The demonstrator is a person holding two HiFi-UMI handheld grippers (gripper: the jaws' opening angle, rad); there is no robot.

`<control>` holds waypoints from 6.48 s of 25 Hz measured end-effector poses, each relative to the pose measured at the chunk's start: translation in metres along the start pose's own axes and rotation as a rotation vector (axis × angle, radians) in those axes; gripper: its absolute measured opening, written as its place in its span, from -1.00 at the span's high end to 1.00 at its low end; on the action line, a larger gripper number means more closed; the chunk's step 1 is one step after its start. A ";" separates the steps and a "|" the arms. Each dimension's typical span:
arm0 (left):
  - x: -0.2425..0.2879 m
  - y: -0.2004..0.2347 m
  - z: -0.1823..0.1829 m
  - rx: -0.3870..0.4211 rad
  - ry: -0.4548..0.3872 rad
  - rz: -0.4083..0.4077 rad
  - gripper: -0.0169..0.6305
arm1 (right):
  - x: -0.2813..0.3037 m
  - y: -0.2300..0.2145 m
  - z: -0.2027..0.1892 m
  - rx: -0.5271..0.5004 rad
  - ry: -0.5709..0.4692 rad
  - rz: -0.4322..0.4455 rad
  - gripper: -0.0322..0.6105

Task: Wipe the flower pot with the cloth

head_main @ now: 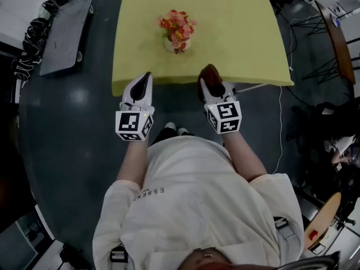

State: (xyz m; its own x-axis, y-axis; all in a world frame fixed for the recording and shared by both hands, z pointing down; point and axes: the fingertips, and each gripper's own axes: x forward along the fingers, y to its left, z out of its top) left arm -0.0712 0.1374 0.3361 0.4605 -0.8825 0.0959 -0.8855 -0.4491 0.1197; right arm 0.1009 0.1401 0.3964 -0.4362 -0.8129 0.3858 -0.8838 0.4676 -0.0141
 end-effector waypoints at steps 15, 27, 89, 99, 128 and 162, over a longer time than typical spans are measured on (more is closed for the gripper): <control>0.009 -0.009 -0.011 0.005 0.015 -0.011 0.90 | 0.001 -0.020 -0.016 0.064 0.029 -0.012 0.72; 0.055 0.019 -0.047 -0.015 0.101 -0.052 0.90 | 0.068 -0.030 -0.046 0.029 0.224 0.088 0.71; 0.231 0.049 -0.138 -0.034 0.385 -0.390 0.91 | 0.288 -0.120 -0.054 -0.119 0.455 0.420 0.70; 0.232 0.051 -0.137 -0.067 0.368 -0.384 0.91 | 0.269 -0.106 -0.059 -0.153 0.438 0.471 0.71; 0.228 0.044 -0.141 -0.164 0.352 -0.315 0.91 | 0.265 -0.138 -0.032 -0.163 0.381 0.518 0.71; 0.228 0.060 -0.138 -0.203 0.265 -0.006 0.91 | 0.337 -0.032 -0.002 0.105 0.704 1.508 0.72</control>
State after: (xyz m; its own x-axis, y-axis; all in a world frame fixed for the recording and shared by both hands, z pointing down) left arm -0.0102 -0.0716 0.5013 0.4892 -0.8010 0.3450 -0.8645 -0.3932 0.3130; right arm -0.0176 -0.1486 0.5287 -0.7206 0.6339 0.2808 0.2116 0.5867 -0.7817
